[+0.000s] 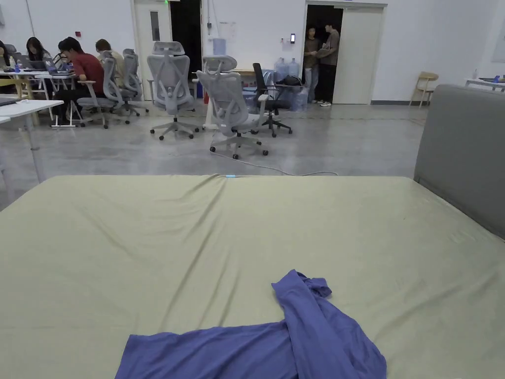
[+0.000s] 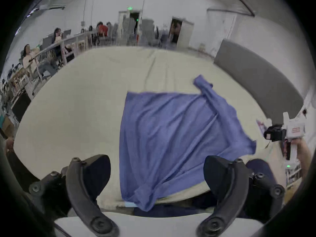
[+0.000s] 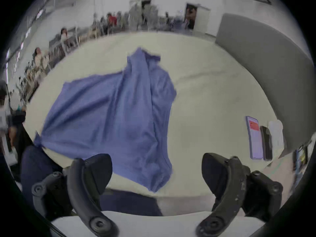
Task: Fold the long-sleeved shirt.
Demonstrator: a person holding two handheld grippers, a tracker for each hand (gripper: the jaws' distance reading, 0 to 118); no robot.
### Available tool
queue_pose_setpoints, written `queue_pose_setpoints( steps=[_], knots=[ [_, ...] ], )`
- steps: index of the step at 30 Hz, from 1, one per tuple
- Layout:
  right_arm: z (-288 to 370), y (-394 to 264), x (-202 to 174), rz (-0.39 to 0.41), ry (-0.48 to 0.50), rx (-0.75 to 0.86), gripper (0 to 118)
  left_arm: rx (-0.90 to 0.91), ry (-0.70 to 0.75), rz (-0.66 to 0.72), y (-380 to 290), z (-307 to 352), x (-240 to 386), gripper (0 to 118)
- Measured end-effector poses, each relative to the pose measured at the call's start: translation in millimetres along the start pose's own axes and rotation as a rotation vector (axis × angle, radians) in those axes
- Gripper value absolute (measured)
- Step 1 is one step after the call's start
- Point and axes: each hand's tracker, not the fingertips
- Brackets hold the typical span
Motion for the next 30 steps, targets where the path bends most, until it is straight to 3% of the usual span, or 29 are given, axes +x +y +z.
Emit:
queue_pose_setpoints(
  steps=[2, 3, 4, 5, 6, 9, 17, 18, 20, 22, 25, 27, 28, 30],
  knots=[
    [7.8, 1.5, -2.1, -0.063, 0.057, 0.068, 112, -0.017, -0.019, 0.000, 3.5, 17.1, 16.9, 105],
    [8.6, 0.4, -2.7, -0.085, 0.075, 0.083, 105, -0.007, -0.011, 0.002, 1.5, 20.3, 24.6, 79],
    [11.9, -2.1, -2.5, -0.102, 0.095, 0.089, 87, 0.019, 0.018, -0.008, -0.3, 19.9, 33.2, 28],
    [12.4, -3.8, -3.4, -0.103, 0.102, 0.086, 54, 0.044, 0.058, -0.009, -1.6, 15.6, 36.9, 2],
    [10.9, -6.2, -7.2, -0.108, 0.086, 0.083, 3, 0.043, 0.062, 0.007, -2.6, 13.5, 33.4, 0],
    [8.5, -6.5, -11.4, -0.127, 0.053, 0.069, 3, 0.006, -0.018, 0.057, 10.0, 3.9, 17.1, 0],
    [6.9, -8.9, -13.0, -0.113, 0.018, 0.056, 3, 0.022, 0.056, 0.101, 97.9, -88.2, -68.6, 4],
    [3.0, -9.8, -12.0, -0.119, 0.020, 0.046, 3, 0.019, 0.051, 0.101, 108.3, -105.0, -76.7, 35],
    [-3.0, -11.7, -8.5, -0.141, 0.039, 0.030, 3, 0.002, 0.072, 0.085, 124.4, -150.9, -101.0, 117],
    [-9.1, -13.5, -5.0, -0.168, 0.042, 0.009, 3, -0.043, 0.140, 0.061, 132.8, -199.6, -116.9, 106],
    [-17.9, -14.8, 3.3, -0.197, 0.026, -0.020, 3, -0.099, 0.225, -0.025, 140.8, -245.5, -115.5, 105],
    [-20.9, -13.7, 6.0, -0.212, 0.014, -0.036, 3, -0.202, 0.220, -0.062, 141.1, -265.8, -107.7, 104],
    [-21.8, -13.0, 9.8, -0.220, 0.011, -0.042, 3, -0.244, 0.145, -0.033, 137.0, -272.4, -102.5, 103],
    [-25.7, -12.1, 15.3, -0.235, -0.007, -0.062, 3, -0.218, 0.156, -0.029, 120.0, -289.6, -124.7, 100]
  ],
)
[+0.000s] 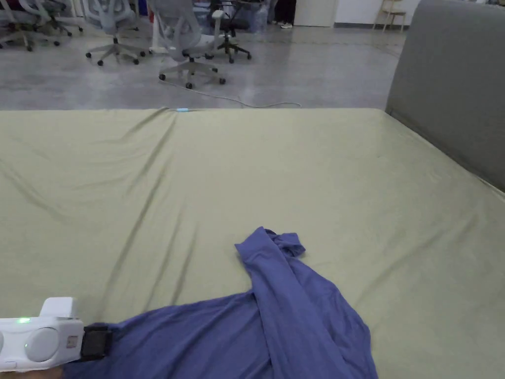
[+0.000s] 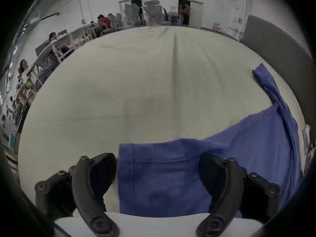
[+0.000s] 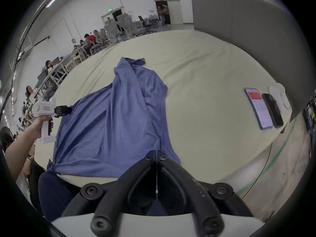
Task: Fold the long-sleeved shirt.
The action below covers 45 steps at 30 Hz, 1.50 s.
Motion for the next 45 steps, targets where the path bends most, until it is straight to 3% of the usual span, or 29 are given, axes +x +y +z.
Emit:
queue_pose_setpoints(
  steps=[1, 2, 3, 4, 5, 6, 7, 8, 9, 13, 14, 15, 16, 17, 19, 21, 24, 28, 30, 34, 36, 39, 41, 45],
  knots=[
    [-3.1, 0.8, 1.9, -0.005, -0.011, -0.012, 3, -0.001, 0.003, 0.001, 5.1, 6.5, 0.6, 97],
    [-5.6, 2.0, 4.0, -0.010, -0.025, -0.023, 3, 0.005, -0.002, 0.001, 7.9, 13.4, 3.1, 84],
    [-8.1, 3.0, 5.6, -0.013, -0.035, -0.031, 3, 0.047, -0.008, -0.007, 8.3, 25.8, 9.1, 35],
    [-12.0, 4.3, 5.8, -0.024, -0.048, -0.041, 10, 0.076, -0.065, -0.012, 9.1, 37.2, 15.4, 0],
    [-15.7, 5.7, 4.4, -0.033, -0.050, -0.041, 32, 0.086, -0.024, -0.034, 11.1, 44.1, 24.3, 0],
    [-20.3, 6.2, 4.1, -0.037, -0.067, -0.039, 84, 0.137, 0.157, -0.218, 14.2, 49.2, 24.2, 0],
    [-27.2, 6.5, 2.6, -0.043, -0.074, -0.035, 118, 0.135, 0.120, -0.234, 15.7, 54.8, 27.3, 0],
    [-31.2, 10.8, -3.6, -0.010, 0.029, 0.053, 118, 0.143, 0.121, -0.221, 13.6, 77.3, 43.9, 0],
    [-36.4, 14.1, -3.4, -0.026, -0.030, -0.019, 116, 0.142, 0.115, -0.205, 15.6, 84.9, 46.3, 0],
    [-84.5, 9.2, -4.1, 0.000, 0.030, -0.232, 112, 0.168, 0.084, -0.141, 29.0, 100.0, 26.7, 0],
    [-93.1, 7.6, -5.0, 0.021, 0.039, -0.309, 95, 0.142, -0.038, -0.035, 30.5, 104.6, 26.3, 0],
    [-94.8, 6.9, -6.0, 0.020, 0.041, -0.337, 49, 0.142, -0.040, -0.020, 31.9, 109.3, 23.2, 0],
    [-93.8, 5.9, -7.6, 0.035, 0.026, -0.298, 22, 0.143, -0.051, 0.004, 29.6, 111.0, 19.2, 0],
    [-85.0, 7.0, -8.2, 0.029, 0.014, -0.264, 15, 0.149, -0.061, 0.027, 29.8, 117.2, 15.2, 0],
    [-74.4, 5.2, -1.7, -0.008, 0.118, -0.212, 13, 0.155, -0.080, 0.067, 29.1, 129.8, 8.3, 0],
    [-50.8, 3.2, -12.5, -0.033, 0.122, -0.122, 12, 0.164, -0.108, 0.107, 23.9, 145.1, 9.0, 0],
    [0.8, -3.4, -25.8, 0.063, 0.163, 0.147, 12, 0.208, -0.189, 0.170, 16.5, 181.7, 9.2, 0],
    [62.4, 4.6, -43.9, 0.063, 0.278, 0.458, 12, 0.332, -0.252, 0.303, 10.7, 247.5, 11.6, 0],
    [85.5, 24.3, -56.8, 0.084, 0.294, 0.595, 11, 0.402, -0.284, 0.339, 11.9, 277.4, 15.4, 0],
    [114.4, 88.7, -68.6, 0.035, 0.360, 0.762, 11, 0.513, -0.354, 0.442, 35.9, 324.0, 6.5, 0],
    [123.6, 132.0, -69.5, 0.015, 0.365, 0.812, 11, 0.551, -0.389, 0.452, 54.3, 347.1, 7.5, 0],
    [140.6, 206.6, -82.3, 0.044, 0.321, 0.879, 10, 0.611, -0.368, 0.467, 94.8, 377.5, -7.2, 0],
    [153.8, 261.3, -84.2, 0.062, 0.252, 0.895, 11, 0.681, -0.381, 0.491, 127.6, 387.7, -58.6, 0],
    [181.8, 352.3, -103.2, 0.070, 0.193, 0.917, 11, 0.737, -0.358, 0.541, 187.2, 418.0, -80.0, 0]
  ],
)
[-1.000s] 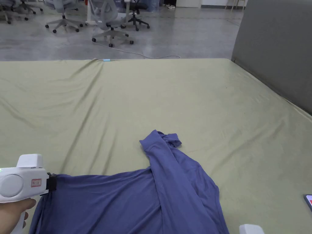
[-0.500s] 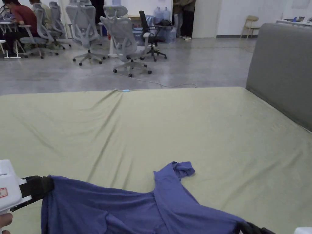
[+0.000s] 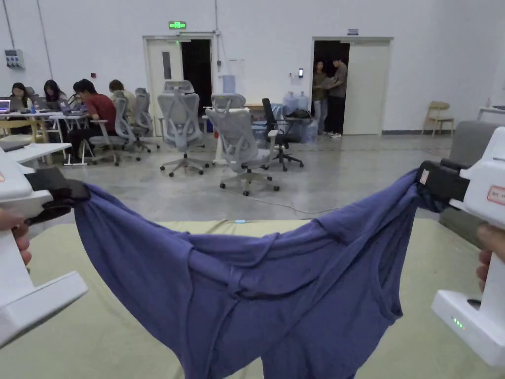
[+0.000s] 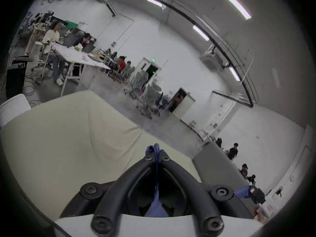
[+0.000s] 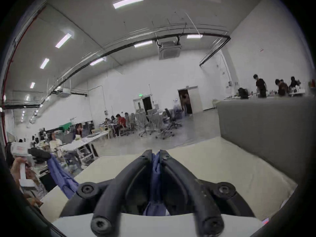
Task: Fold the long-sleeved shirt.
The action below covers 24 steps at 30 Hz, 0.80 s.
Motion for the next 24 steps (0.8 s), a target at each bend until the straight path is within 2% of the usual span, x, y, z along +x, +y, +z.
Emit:
queue_pose_setpoints(
  steps=[2, 5, 11, 15, 16, 17, 18, 24],
  knots=[
    [-25.8, 34.7, -3.4, 0.009, -0.035, 0.007, 11, 0.020, 0.029, -0.010, 34.0, -14.1, 3.3, 0],
    [-65.3, 78.5, -3.1, 0.074, -0.129, 0.036, 10, 0.075, 0.054, -0.073, 63.3, -30.3, 22.9, 0],
    [-141.7, 131.4, 8.5, -0.001, -0.208, -0.004, 10, 0.117, 0.032, -0.095, 102.8, -71.0, 31.7, 0],
    [-186.3, 132.5, 23.1, 0.019, -0.303, -0.037, 10, 0.104, 0.042, -0.127, 107.3, -103.1, 20.7, 0],
    [-196.7, 130.5, 29.1, 0.005, -0.301, -0.043, 10, 0.095, 0.055, -0.142, 108.2, -112.4, 16.0, 0],
    [-205.3, 128.4, 35.7, -0.015, -0.310, -0.051, 10, 0.125, 0.055, -0.219, 109.6, -121.5, 10.3, 0],
    [-211.2, 125.6, 41.1, -0.029, -0.303, -0.049, 10, 0.120, 0.058, -0.214, 109.7, -128.8, 4.9, 0],
    [-246.1, 84.3, 62.5, 0.030, -0.342, -0.102, 10, 0.083, 0.055, -0.238, 87.1, -171.1, -29.0, 0]
  ],
)
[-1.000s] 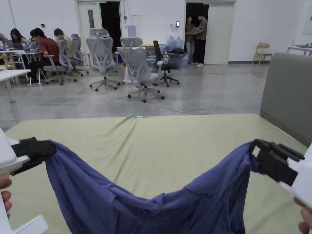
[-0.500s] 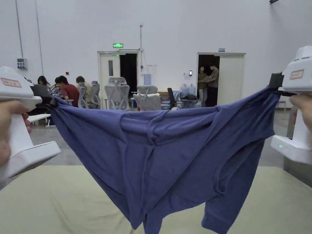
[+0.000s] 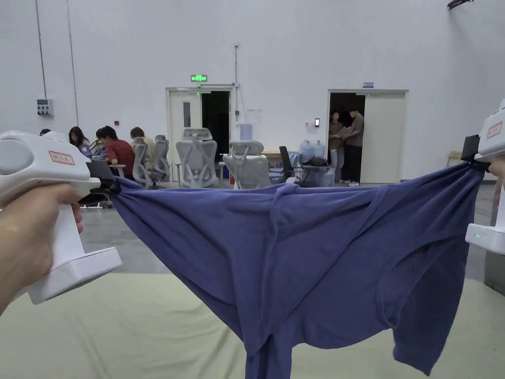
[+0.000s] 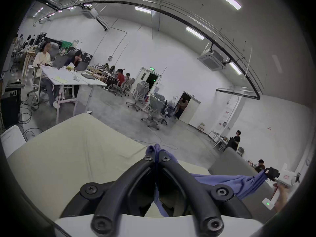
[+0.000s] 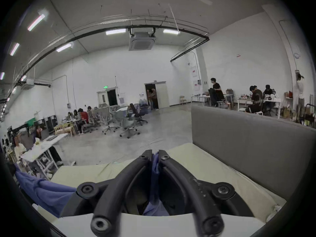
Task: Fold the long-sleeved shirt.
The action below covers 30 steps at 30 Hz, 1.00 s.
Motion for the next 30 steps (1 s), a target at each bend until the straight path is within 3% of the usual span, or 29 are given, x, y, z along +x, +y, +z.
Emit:
queue_pose_setpoints(
  steps=[7, 12, 13, 20, 24, 30],
  knots=[
    [-49.1, -127.3, 27.8, 0.045, 0.013, -0.179, 10, -0.181, 0.046, -0.003, -100.7, -40.3, -52.2, 0],
    [-40.7, -250.2, 51.3, 0.082, 0.037, -0.332, 10, -0.364, 0.102, -0.048, -203.6, -39.0, -83.3, 0],
    [-33.7, -272.9, 56.8, 0.088, 0.041, -0.352, 10, -0.424, 0.083, 0.029, -223.2, -32.9, -87.9, 0],
    [84.4, -375.9, 94.9, 0.140, 0.126, -0.423, 10, -0.550, 0.092, 0.017, -316.5, 58.1, -98.1, 0],
    [157.8, -409.7, 112.7, 0.185, 0.148, -0.481, 10, -0.596, 0.080, 0.035, -347.7, 128.5, -87.2, 0],
    [262.4, -441.2, 137.9, 0.186, 0.156, -0.519, 10, -0.662, 0.108, 0.046, -381.1, 215.0, -78.9, 0]
  ],
)
